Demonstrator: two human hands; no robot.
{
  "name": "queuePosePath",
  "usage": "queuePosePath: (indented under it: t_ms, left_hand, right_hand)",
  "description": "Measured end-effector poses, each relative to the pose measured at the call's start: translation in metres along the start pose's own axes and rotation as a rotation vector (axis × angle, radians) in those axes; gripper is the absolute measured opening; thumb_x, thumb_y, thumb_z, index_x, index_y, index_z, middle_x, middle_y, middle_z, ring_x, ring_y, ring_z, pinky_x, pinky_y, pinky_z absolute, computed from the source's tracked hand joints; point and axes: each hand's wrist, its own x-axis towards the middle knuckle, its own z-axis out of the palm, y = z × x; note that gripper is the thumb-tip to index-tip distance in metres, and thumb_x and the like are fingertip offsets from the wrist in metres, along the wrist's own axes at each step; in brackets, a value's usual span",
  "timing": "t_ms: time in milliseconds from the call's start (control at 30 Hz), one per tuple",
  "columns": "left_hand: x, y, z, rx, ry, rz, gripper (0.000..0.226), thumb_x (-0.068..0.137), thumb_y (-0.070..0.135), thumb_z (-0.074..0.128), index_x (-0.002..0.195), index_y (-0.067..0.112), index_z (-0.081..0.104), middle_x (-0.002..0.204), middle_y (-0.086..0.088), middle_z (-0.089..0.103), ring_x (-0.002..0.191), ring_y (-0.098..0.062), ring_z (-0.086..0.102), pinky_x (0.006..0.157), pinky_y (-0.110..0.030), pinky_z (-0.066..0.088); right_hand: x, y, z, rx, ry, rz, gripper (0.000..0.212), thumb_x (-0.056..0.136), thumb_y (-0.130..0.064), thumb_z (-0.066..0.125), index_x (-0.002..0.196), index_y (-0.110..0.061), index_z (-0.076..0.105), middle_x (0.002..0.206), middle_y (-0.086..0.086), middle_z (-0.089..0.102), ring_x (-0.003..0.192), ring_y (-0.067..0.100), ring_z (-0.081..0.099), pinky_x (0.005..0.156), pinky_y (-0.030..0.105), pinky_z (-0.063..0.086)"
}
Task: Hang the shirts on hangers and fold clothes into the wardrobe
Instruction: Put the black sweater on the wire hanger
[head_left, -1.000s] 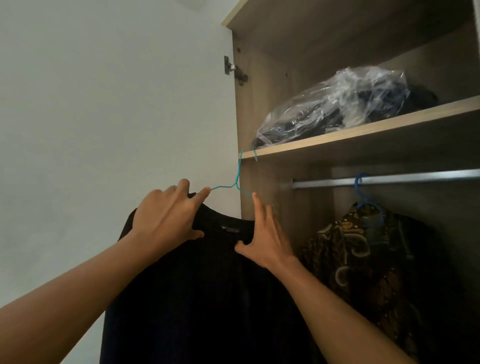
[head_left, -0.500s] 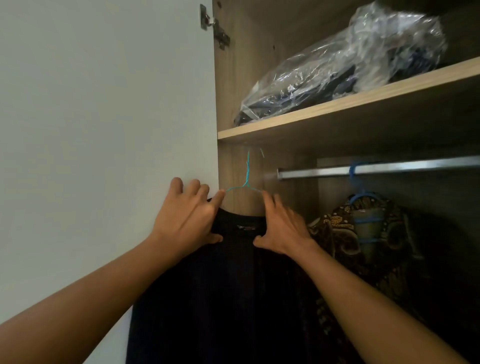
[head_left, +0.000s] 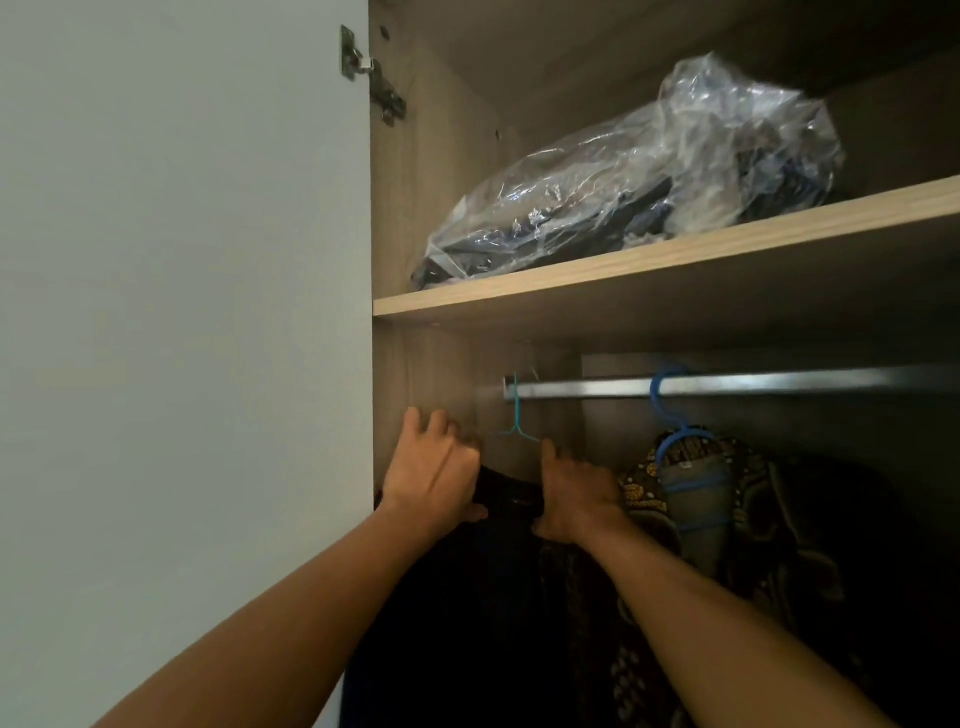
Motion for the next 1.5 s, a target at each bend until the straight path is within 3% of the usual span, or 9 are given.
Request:
queuePosePath:
  t_ms: [267,367,500,633,767,867,967,1100,1500]
  left_hand:
    - [-0.008,0.016,0.037,-0.038,0.033,0.012,0.085,0.072,0.074,0.062,0.135,0.019,0.048,0.128,-0.009,0.055,0.116,-0.028,0.039,0.092,-0.047,0.027]
    - [-0.014,0.017,0.041,-0.048,0.036,0.015,0.095,0.072,0.073,0.062,0.146,0.019,0.04,0.13,-0.008,0.052,0.116,-0.028,0.038,0.092,-0.046,0.027]
    - [-0.021,0.023,0.046,-0.063,0.055,0.016,0.095,0.072,0.075,0.06,0.147,0.021,0.039,0.126,-0.007,0.05,0.113,-0.027,0.039,0.089,-0.045,0.028]
    - [-0.019,0.031,0.045,-0.233,0.168,-0.001,0.089,0.066,0.082,0.05,0.134,0.025,0.057,0.113,-0.004,0.057,0.103,-0.026,0.048,0.082,-0.044,0.032]
    - [-0.012,0.045,0.042,-0.848,0.056,0.121,0.079,0.083,0.073,0.044,0.151,0.034,0.03,0.134,-0.002,0.057,0.122,-0.02,0.054,0.099,-0.044,0.045]
    - [-0.012,0.052,0.035,-1.114,-0.098,0.223,0.075,0.091,0.056,0.057,0.153,0.046,0.016,0.132,0.001,0.061,0.119,-0.006,0.057,0.103,-0.033,0.048]
    - [-0.018,0.055,0.028,-1.143,-0.06,0.254,0.069,0.097,0.026,0.06,0.154,0.042,0.024,0.118,0.011,0.064,0.102,0.008,0.06,0.09,-0.008,0.043]
    - [-0.026,0.048,0.025,-1.092,0.03,0.346,0.056,0.098,0.017,0.056,0.151,0.026,0.04,0.144,0.008,0.054,0.129,-0.002,0.052,0.11,-0.021,0.039]
    - [-0.064,0.011,0.015,-1.128,-0.158,0.152,0.063,0.095,0.011,0.058,0.151,0.03,0.036,0.133,0.012,0.059,0.106,0.005,0.06,0.097,-0.014,0.047]
  right_hand:
    - [0.002,0.008,0.019,-0.155,-0.055,0.0,0.122,0.058,-0.056,0.085,0.15,-0.019,0.013,0.142,0.007,0.048,0.126,0.034,0.05,0.106,0.063,0.035]
    - [-0.005,0.007,0.018,-0.195,0.008,0.003,0.13,0.059,-0.058,0.085,0.155,-0.022,0.006,0.147,0.006,0.048,0.137,0.035,0.037,0.108,0.078,0.009]
    - [-0.018,0.005,0.007,-0.131,0.225,-0.02,0.133,0.058,-0.068,0.08,0.157,-0.028,0.001,0.153,0.003,0.043,0.149,0.032,0.021,0.098,0.08,-0.019]
    - [-0.039,0.013,-0.006,0.047,0.481,0.026,0.103,0.073,-0.064,0.07,0.155,-0.029,0.021,0.155,0.002,0.038,0.152,0.029,0.015,0.107,0.079,-0.007]
    - [-0.055,0.043,0.003,0.342,0.818,0.324,0.077,0.083,-0.064,0.059,0.147,-0.026,0.037,0.153,0.007,0.034,0.147,0.035,0.024,0.11,0.075,0.003]
    - [-0.057,0.064,0.012,0.611,0.741,0.492,0.078,0.085,-0.07,0.051,0.15,-0.034,0.03,0.157,0.006,0.024,0.146,0.035,0.021,0.113,0.07,0.019]
    - [-0.052,0.068,0.017,0.738,0.655,0.415,0.077,0.087,-0.07,0.05,0.153,-0.036,0.028,0.158,0.007,0.024,0.145,0.031,0.023,0.115,0.056,0.03]
    - [-0.035,0.055,0.022,0.887,0.542,0.282,0.077,0.088,-0.069,0.05,0.153,-0.036,0.026,0.158,0.002,0.025,0.145,0.027,0.03,0.114,0.052,0.034]
    - [0.009,0.0,0.019,1.05,0.125,0.111,0.07,0.1,-0.05,0.048,0.159,-0.031,0.016,0.163,0.003,0.027,0.147,0.024,0.03,0.119,0.041,0.028]
